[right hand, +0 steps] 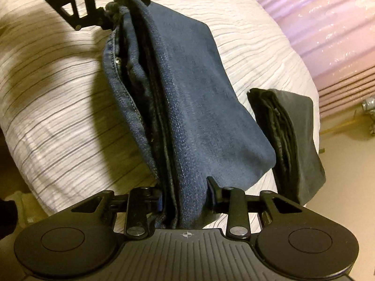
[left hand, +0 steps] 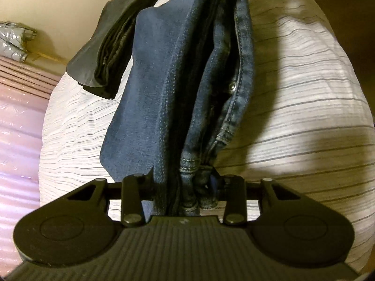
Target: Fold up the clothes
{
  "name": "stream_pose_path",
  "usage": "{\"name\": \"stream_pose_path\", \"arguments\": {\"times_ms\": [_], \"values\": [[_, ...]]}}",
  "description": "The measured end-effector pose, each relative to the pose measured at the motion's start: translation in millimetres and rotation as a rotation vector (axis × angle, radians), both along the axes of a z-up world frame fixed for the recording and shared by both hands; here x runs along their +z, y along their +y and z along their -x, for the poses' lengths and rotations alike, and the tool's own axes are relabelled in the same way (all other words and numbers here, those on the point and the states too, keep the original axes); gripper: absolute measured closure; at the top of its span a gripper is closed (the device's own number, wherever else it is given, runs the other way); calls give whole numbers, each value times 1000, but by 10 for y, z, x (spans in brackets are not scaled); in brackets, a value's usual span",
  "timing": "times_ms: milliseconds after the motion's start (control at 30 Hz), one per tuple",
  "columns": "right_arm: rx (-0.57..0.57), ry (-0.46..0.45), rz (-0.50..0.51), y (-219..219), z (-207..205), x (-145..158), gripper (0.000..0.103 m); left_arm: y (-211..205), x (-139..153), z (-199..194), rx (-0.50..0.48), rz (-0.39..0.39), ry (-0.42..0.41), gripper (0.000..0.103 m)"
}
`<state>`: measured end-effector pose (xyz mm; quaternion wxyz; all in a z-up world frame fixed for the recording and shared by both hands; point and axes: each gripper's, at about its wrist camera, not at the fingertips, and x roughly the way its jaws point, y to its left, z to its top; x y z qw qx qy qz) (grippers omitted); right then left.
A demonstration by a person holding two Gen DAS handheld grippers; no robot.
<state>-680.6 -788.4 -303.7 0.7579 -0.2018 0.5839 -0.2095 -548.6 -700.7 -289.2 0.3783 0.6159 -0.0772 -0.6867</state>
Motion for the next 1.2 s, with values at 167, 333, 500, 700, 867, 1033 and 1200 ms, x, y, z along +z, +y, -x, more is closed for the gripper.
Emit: {"name": "stream_pose_path", "arguments": {"times_ms": [167, 333, 500, 700, 867, 1033, 1200], "values": [[21, 39, 50, 0, -64, -197, 67, -69, 39, -33, -4, -27, 34, 69], [50, 69, 99, 104, -107, -351, 54, -113, 67, -22, -22, -47, 31, 69], [63, 74, 80, 55, -174, -391, 44, -148, 64, -17, -31, -58, 32, 69], [49, 91, 67, 1, -156, -453, 44, -157, 70, -29, -27, -63, 40, 69], [32, 92, 37, -37, -137, -461, 45, -151, 73, -30, -24, -72, 48, 69], [7, 74, 8, -48, -130, -414, 66, -128, 56, -32, -27, -74, 51, 69], [-16, 19, -17, -96, -144, -197, 74, -158, 222, -159, -53, -30, 43, 70]]}}
